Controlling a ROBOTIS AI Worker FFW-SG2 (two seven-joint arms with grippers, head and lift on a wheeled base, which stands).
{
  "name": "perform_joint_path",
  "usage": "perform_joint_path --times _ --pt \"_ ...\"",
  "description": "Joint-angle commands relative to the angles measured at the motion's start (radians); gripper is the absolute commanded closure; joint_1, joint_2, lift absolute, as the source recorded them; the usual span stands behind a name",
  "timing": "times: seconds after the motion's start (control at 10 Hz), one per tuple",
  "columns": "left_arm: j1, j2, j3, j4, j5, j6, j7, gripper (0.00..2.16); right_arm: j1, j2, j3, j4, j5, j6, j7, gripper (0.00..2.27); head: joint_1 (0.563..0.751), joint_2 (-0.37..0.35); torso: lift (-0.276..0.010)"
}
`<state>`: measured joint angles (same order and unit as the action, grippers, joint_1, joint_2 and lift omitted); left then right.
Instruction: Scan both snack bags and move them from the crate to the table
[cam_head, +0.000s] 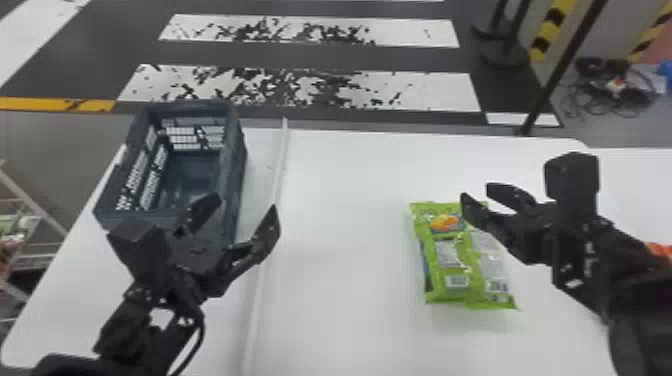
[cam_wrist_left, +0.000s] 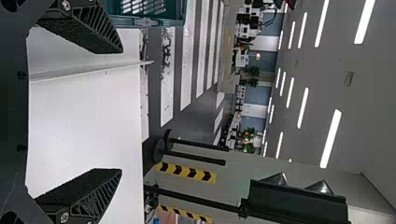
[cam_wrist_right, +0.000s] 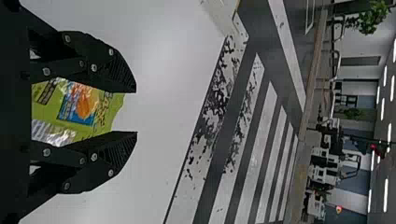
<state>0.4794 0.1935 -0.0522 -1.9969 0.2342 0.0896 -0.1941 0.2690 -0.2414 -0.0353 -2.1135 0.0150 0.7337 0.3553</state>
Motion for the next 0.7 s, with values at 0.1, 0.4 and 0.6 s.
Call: perform_joint_path --times 0.1,0.4,0.6 --pt "0.002 0.001 0.005 -0.01 0.001 0.014 0.001 0.09 0.059 0.008 -0.25 -0.02 -0.075 0.063 0.033 0.24 0.695 -0.102 -0.088" --pt "-0.001 0.001 0.002 -0.007 0.001 0.014 -0.001 0.09 0.084 0.024 -0.414 0.055 -0.079 0.063 0.085 0.16 0.695 -0.264 -0.088" --pt "-0.001 0.0 0.002 0.001 0.001 0.014 -0.001 0.09 0.075 0.024 -0.462 0.155 -0.079 0.048 0.119 0.16 0.695 -0.319 -0.088"
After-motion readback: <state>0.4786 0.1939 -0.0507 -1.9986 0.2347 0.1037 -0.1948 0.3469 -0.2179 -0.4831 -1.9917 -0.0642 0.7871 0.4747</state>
